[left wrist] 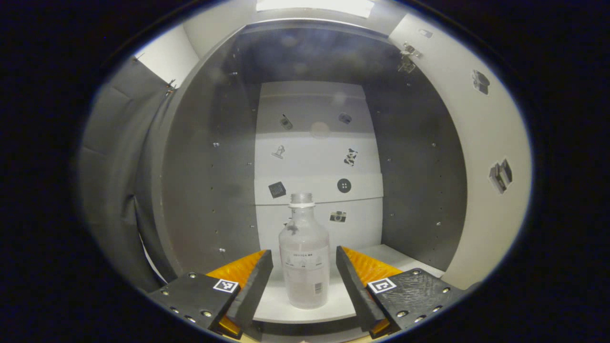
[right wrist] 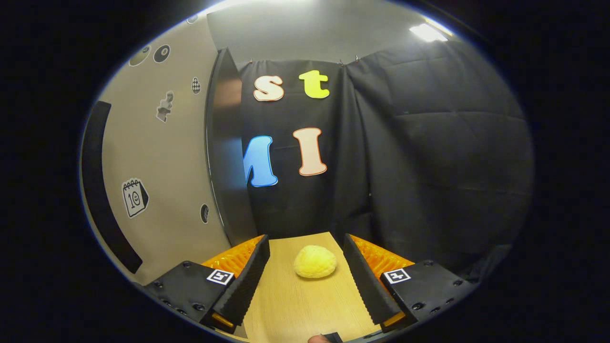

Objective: Open the cabinet door with the right hand, grasp the bottle in the cabinet with the left hand and place it on the coaster, then close the cabinet door with the right hand.

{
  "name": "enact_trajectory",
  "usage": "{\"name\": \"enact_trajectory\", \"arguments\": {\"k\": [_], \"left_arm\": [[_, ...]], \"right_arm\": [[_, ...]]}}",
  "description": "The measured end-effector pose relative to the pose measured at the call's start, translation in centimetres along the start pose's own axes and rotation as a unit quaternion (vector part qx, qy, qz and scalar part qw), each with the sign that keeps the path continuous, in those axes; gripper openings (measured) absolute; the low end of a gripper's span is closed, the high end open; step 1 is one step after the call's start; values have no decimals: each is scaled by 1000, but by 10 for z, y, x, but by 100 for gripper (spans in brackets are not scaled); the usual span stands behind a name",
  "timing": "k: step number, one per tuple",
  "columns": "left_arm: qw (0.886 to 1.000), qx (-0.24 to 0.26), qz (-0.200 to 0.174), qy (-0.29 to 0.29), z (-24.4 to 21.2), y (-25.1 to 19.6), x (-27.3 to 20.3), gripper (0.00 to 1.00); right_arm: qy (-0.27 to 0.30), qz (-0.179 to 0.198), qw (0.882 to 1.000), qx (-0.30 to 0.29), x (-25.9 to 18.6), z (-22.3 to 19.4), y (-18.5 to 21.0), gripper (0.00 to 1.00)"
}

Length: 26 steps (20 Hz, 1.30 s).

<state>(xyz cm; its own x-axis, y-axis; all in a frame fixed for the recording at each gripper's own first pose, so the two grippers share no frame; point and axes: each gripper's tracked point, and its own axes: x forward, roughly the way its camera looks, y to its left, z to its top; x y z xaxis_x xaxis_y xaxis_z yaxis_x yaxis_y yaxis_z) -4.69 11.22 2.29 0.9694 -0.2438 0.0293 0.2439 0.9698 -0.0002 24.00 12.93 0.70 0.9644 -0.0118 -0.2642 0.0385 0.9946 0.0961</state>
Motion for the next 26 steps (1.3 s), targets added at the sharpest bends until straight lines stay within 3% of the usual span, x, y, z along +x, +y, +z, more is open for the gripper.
{"name": "enact_trajectory", "arguments": {"k": [11, 12, 13, 19, 22, 23, 24, 26], "left_arm": [[999, 38, -9, 15, -10, 6, 10, 80], [999, 38, -8, 17, -11, 7, 10, 80], [999, 36, -6, 18, -10, 7, 10, 83], [1000, 15, 11, 8, -7, 10, 5, 72], [1000, 6, 20, 2, -4, 13, -2, 72], [1000, 5, 25, 0, -2, 15, -5, 77], [1000, 3, 28, -3, -1, 17, -8, 76], [999, -2, 37, -5, 0, 22, -14, 74]], "right_arm": [[25, -15, 1000, 7, 13, -20, 5, 98], [24, -15, 1000, 5, 13, -19, 4, 93], [23, -16, 1000, 3, 12, -19, 4, 93], [23, -10, 1000, -2, 10, -19, 0, 93], [23, 0, 1000, -1, 11, -19, 0, 93], [24, 5, 1000, 0, 10, -20, 0, 93], [25, 9, 1000, 1, 11, -20, 0, 98], [25, 18, 1000, 2, 11, -20, 1, 93]]}}
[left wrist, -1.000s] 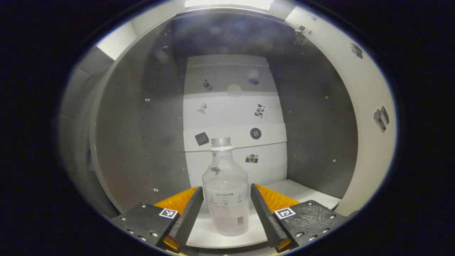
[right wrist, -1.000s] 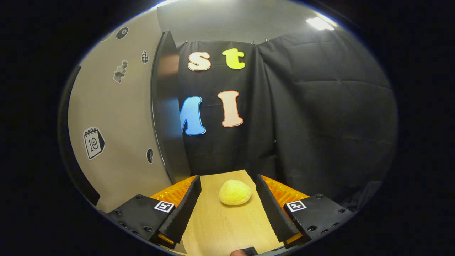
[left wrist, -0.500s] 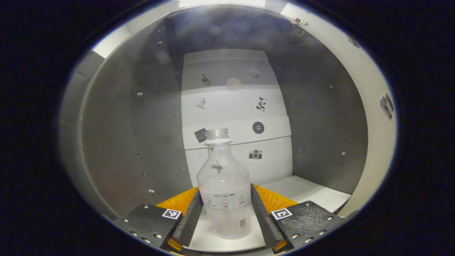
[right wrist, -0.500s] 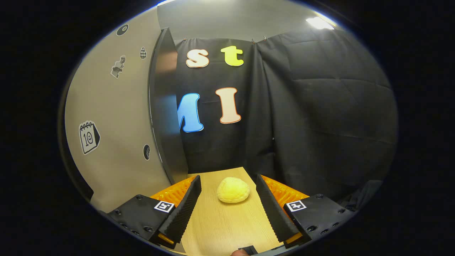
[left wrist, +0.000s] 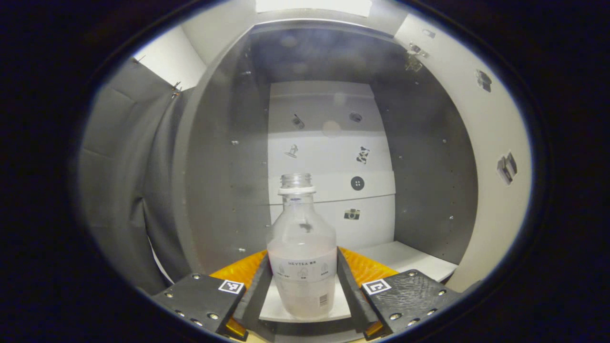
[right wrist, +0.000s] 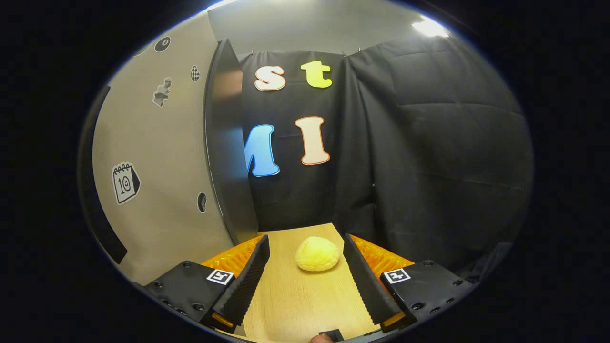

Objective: Open the cabinet door with the right hand, grasp the bottle in the cabinet with the left hand and place it on the coaster, then close the cabinet door with the right hand.

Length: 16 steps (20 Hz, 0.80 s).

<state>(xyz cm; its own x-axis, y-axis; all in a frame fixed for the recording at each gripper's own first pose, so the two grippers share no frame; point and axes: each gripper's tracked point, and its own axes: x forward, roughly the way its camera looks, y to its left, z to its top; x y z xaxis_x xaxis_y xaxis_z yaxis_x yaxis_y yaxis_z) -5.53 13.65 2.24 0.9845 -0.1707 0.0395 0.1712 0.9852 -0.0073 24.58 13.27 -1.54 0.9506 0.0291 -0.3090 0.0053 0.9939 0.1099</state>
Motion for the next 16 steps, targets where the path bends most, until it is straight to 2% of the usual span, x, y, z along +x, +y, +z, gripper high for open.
{"name": "enact_trajectory", "arguments": {"k": [5, 6, 9, 10, 11, 12, 15, 16], "left_arm": [[999, -14, 30, -2, -1, 15, -20, 72], [999, -13, 36, -3, -2, 19, -24, 77], [998, -17, 54, -11, 0, 30, -37, 77], [998, -21, 60, -14, 0, 33, -40, 72], [997, -24, 68, -16, 0, 36, -44, 72], [997, -27, 77, -16, -2, 40, -48, 77], [994, -41, 98, -10, -9, 49, -62, 75], [994, -44, 103, -7, -12, 51, -67, 76]], "right_arm": [[-2, 25, 1000, 6, 1, -2, 4, 93], [-2, 30, 1000, 4, 0, -2, 4, 93], [-6, 40, 999, -7, -2, -2, 6, 93], [-6, 44, 999, -10, -3, -1, 7, 93], [-5, 48, 999, -12, -3, -2, 8, 93], [-5, 54, 998, -12, -4, -2, 10, 93], [-6, 70, 997, -10, -7, -3, 16, 93], [-6, 74, 997, -13, -8, -3, 18, 98]]}}
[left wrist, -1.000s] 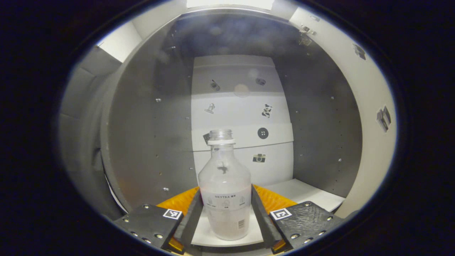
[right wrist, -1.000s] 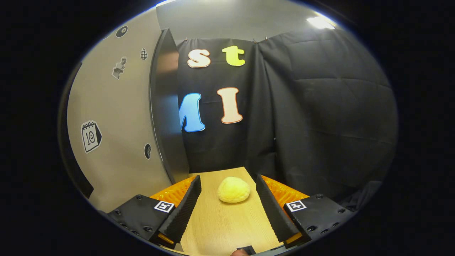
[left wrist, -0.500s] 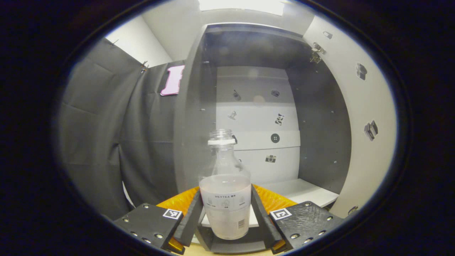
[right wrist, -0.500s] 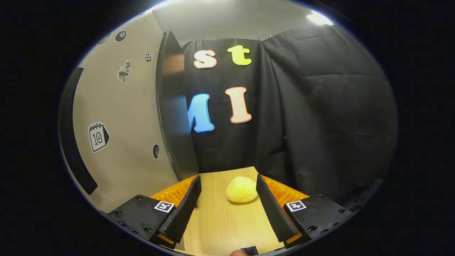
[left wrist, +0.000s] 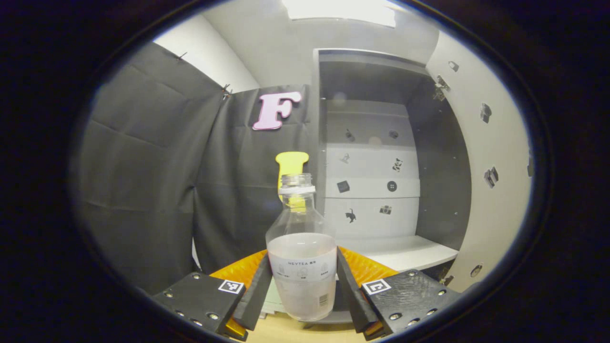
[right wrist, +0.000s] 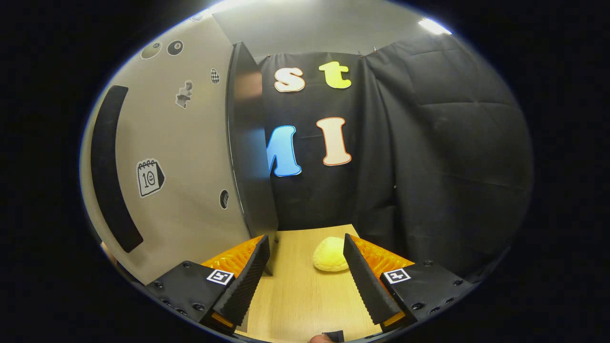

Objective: Open the cabinet door with the right hand, grasp the bottle in the cabinet with the left hand and place it on the coaster, then close the cabinet door with the right hand.

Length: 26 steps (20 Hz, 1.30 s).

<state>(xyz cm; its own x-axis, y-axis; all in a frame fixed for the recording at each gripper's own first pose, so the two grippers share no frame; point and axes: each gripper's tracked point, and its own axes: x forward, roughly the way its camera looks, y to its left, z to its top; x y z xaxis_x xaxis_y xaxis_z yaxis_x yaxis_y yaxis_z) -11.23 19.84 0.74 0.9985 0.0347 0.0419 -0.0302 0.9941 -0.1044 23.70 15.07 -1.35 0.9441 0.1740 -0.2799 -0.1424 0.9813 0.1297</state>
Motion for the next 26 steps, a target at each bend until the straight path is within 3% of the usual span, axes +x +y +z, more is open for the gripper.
{"name": "enact_trajectory", "arguments": {"k": [7, 8, 9, 12, 13, 15, 20, 21, 22, 25, 26], "left_arm": [[1000, 5, 20, 6, -18, 22, -27, 75], [1000, 2, 23, 8, -20, 25, -34, 77], [1000, -4, 23, 11, -24, 26, -38, 77], [999, -20, 24, 26, -39, 24, -51, 75], [999, -22, 27, 30, -43, 26, -55, 75], [999, -24, 27, 38, -52, 28, -62, 72], [997, -26, 28, 64, -78, 30, -76, 72], [997, -25, 28, 73, -84, 30, -79, 72], [996, -22, 28, 81, -92, 30, -82, 75], [994, -19, 30, 103, -107, 31, -85, 75], [994, -17, 29, 108, -112, 31, -87, 75]], "right_arm": [[18, 34, 999, -20, -4, -16, 17, 98], [21, 36, 999, -19, -4, -17, 19, 93], [22, 36, 999, -19, -5, -18, 19, 98], [15, 37, 999, -22, -7, -17, 20, 98], [13, 38, 999, -23, -7, -18, 21, 93], [18, 40, 999, -19, -6, -24, 22, 98], [28, 34, 999, -20, -5, -37, 21, 98], [32, 28, 999, -22, -5, -42, 19, 93], [36, 25, 999, -21, -6, -45, 16, 98], [46, 13, 999, -21, -9, -55, 8, 98], [46, 8, 999, -24, -10, -56, 5, 93]]}}
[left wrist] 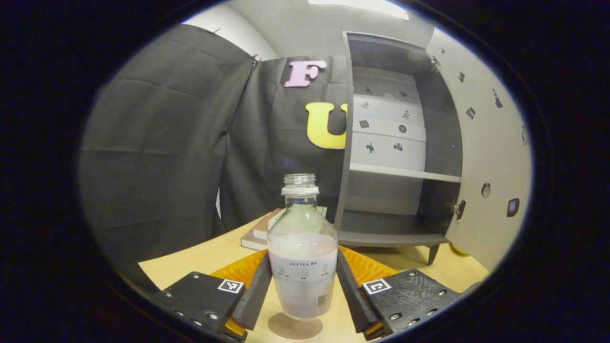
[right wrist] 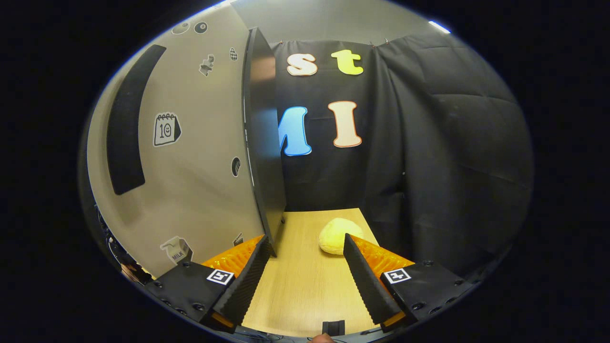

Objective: Open the cabinet door with the right hand, grasp the bottle in the cabinet with the left hand and place it on the coaster, then close the cabinet door with the right hand.

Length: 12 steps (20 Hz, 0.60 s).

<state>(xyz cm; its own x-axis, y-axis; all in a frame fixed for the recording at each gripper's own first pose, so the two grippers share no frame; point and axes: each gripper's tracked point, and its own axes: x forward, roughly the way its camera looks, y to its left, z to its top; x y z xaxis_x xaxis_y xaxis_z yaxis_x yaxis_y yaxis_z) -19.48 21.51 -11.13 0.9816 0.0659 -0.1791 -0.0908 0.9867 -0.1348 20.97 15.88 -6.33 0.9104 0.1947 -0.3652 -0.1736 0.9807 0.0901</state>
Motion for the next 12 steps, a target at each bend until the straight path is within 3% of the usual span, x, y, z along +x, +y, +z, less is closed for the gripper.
{"name": "enact_trajectory", "arguments": {"k": [1, 3, 4, 7, 8, 9, 12], "left_arm": [[1000, 3, 1, 4, -4, 0, 0, 72], [1000, 6, 3, 11, -14, 4, -5, 72], [1000, 7, 2, 14, -19, 6, -6, 72], [1000, 14, 2, 28, -32, 7, -1, 72], [999, 16, 2, 33, -38, 7, 1, 75], [999, 18, 2, 39, -42, 7, 2, 75], [999, 22, 9, 48, -52, 10, 1, 75]], "right_arm": [[1, -5, 1000, -2, 0, -2, -3, 98], [4, -9, 1000, 0, -2, -4, -6, 98], [5, -10, 1000, 1, -2, -5, -7, 93], [12, -15, 1000, -1, -2, -12, -10, 93], [16, -16, 1000, -3, -2, -14, -10, 98], [18, -18, 1000, -6, -2, -15, -11, 93], [23, -21, 999, -14, -2, -16, -13, 93]]}}
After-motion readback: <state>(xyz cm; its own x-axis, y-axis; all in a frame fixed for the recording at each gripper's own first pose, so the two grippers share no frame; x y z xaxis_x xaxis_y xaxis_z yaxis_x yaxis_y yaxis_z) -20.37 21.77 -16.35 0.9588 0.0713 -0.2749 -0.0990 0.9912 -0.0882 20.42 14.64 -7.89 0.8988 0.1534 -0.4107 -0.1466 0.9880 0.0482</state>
